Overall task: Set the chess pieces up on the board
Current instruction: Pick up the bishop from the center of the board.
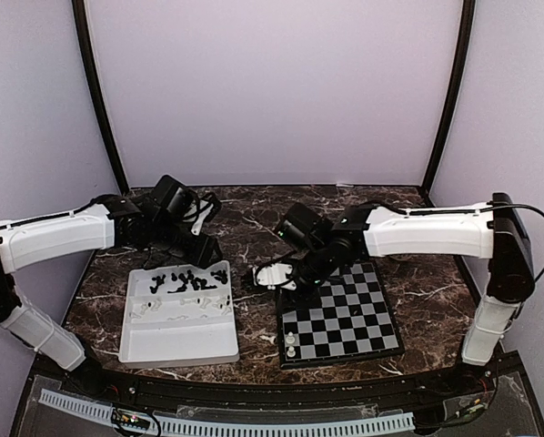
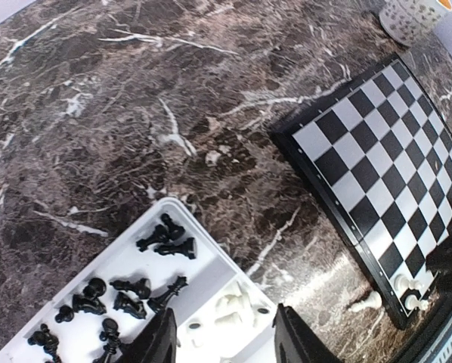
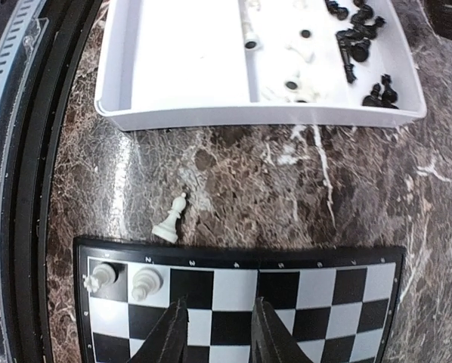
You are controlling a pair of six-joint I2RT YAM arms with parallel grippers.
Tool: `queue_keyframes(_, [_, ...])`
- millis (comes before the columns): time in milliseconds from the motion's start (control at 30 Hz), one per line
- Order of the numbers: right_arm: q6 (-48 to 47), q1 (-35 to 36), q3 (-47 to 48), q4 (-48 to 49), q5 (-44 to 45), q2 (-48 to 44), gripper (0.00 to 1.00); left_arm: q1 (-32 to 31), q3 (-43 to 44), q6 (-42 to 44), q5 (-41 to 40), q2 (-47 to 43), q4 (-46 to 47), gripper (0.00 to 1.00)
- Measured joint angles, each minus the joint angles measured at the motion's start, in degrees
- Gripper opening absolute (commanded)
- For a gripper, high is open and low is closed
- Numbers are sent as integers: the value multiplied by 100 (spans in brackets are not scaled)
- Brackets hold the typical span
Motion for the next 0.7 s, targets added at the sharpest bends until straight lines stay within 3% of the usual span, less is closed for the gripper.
queue_keyframes(367, [660,1073,1228,-826,855,1587,49,83,-227,-431,-422,-557,155,50])
queue_keyframes(700, [1215,1123,1484,-1213,903,1773,47,83,-503,-605,-455,-573,267,50])
